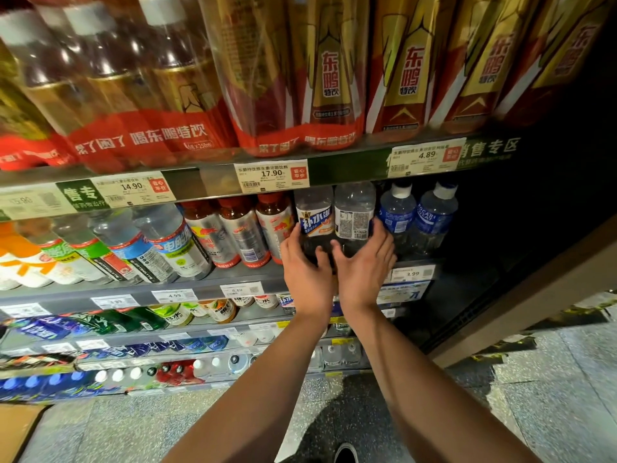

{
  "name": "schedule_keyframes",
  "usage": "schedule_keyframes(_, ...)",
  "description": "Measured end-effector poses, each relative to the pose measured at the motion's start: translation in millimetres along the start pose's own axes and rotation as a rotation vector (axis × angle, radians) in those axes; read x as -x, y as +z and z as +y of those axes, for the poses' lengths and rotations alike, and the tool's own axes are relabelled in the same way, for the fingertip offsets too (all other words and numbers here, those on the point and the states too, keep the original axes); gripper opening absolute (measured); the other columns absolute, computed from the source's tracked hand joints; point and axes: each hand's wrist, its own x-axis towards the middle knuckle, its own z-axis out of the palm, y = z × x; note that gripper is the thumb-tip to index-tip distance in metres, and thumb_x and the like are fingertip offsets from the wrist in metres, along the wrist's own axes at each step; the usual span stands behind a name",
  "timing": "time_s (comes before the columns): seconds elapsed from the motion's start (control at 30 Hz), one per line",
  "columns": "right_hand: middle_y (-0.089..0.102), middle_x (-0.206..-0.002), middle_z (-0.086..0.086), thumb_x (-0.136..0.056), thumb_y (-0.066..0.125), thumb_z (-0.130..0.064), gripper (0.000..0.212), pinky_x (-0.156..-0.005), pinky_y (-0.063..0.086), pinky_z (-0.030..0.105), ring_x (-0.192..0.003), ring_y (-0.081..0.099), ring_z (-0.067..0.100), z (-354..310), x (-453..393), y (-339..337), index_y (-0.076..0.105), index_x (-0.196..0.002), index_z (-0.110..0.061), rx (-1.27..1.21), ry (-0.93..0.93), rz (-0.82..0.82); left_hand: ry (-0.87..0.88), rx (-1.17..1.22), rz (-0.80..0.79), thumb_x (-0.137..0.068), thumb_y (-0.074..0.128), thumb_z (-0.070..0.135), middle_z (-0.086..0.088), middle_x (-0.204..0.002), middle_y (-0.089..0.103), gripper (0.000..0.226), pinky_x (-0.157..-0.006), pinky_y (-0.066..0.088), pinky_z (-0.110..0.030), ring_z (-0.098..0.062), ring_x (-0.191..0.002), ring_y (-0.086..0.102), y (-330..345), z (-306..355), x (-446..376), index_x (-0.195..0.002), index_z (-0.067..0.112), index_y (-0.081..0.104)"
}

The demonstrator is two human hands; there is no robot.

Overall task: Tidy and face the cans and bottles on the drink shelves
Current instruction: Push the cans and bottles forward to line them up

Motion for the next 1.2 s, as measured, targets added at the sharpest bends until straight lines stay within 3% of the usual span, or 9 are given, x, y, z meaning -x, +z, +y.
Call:
schedule_keyframes(0.23, 0.052, -0.129, 0.019, -0.067, 0.083, -0.031, 0.086, -0.102, 0.040, 0.049, -0.118, 0.052, 0.037, 10, -7, -10, 0.043, -0.138, -0.002, -0.001, -0.003, -0.025, 0.004, -0.023, -0.017, -0.092, 0.066, 0.011, -0.004, -0.135, 0.050, 0.059, -0.096, 0.030, -0.003, -0.010, -0.125, 0.045, 4, -2, 1, -0.146, 0.013, 0.043)
schedule_keyframes(0.4, 0.049, -0.130, 0.015, -0.072, 0.083, -0.034, 0.085, -0.097, 0.044, 0.046, -0.114, 0.053, 0.035, 15, -4, -17, 0.042, -0.141, -0.006, -0.008, -0.026, -0.049, -0.024, -0.063, -0.005, -0.090, 0.070, 0.018, -0.001, -0.142, 0.044, 0.068, -0.092, 0.042, -0.023, -0.016, -0.127, 0.049, 16, 2, 5, -0.150, 0.017, 0.037)
schedule_keyframes(0.6, 0.056, -0.126, 0.014, -0.076, 0.083, -0.040, 0.085, -0.102, 0.039, 0.046, -0.120, 0.054, 0.032, 25, -2, -20, 0.040, -0.142, -0.008, 0.028, -0.069, -0.074, -0.087, -0.081, -0.036, -0.084, 0.076, 0.020, 0.004, -0.150, 0.048, 0.083, -0.094, 0.050, -0.034, -0.020, -0.129, 0.054, 25, 0, -1, -0.151, 0.025, 0.028)
schedule_keyframes(0.73, 0.059, -0.128, 0.016, -0.076, 0.083, -0.035, 0.085, -0.105, 0.038, 0.047, -0.122, 0.055, 0.033, 31, -4, -21, 0.039, -0.143, -0.006, 0.021, -0.082, -0.119, -0.128, -0.099, -0.046, -0.083, 0.077, 0.020, 0.002, -0.152, 0.046, 0.086, -0.101, 0.046, -0.035, -0.021, -0.133, 0.051, 29, -1, -4, -0.153, 0.021, 0.027)
schedule_keyframes(0.93, 0.055, -0.136, 0.016, -0.078, 0.083, -0.033, 0.085, -0.110, 0.034, 0.044, -0.128, 0.051, 0.031, 34, -7, -23, 0.038, -0.145, -0.007, -0.049, -0.057, -0.171, -0.078, -0.098, -0.015, -0.073, 0.086, 0.023, 0.000, -0.139, 0.057, 0.085, -0.104, 0.049, -0.039, -0.020, -0.126, 0.056, 28, -9, -7, -0.144, 0.018, 0.039)
schedule_keyframes(1.07, 0.052, -0.140, 0.015, -0.079, 0.082, -0.034, 0.086, -0.111, 0.034, 0.042, -0.131, 0.049, 0.031, 37, -9, -25, 0.036, -0.147, -0.007, -0.065, -0.067, -0.211, -0.015, -0.109, -0.014, -0.066, 0.090, 0.032, 0.001, -0.125, 0.065, 0.084, -0.096, 0.053, -0.042, -0.020, -0.112, 0.064, 18, -21, -3, -0.136, 0.022, 0.043)
schedule_keyframes(1.2, 0.051, -0.141, 0.014, -0.081, 0.080, -0.035, 0.086, -0.108, 0.039, 0.041, -0.130, 0.049, 0.030, 39, -7, -25, 0.034, -0.148, -0.008, -0.078, -0.077, -0.217, 0.035, -0.098, -0.023, -0.065, 0.091, 0.038, 0.000, -0.124, 0.064, 0.085, -0.097, 0.051, -0.043, -0.019, -0.113, 0.062, 12, -22, 2, -0.133, 0.018, 0.046)
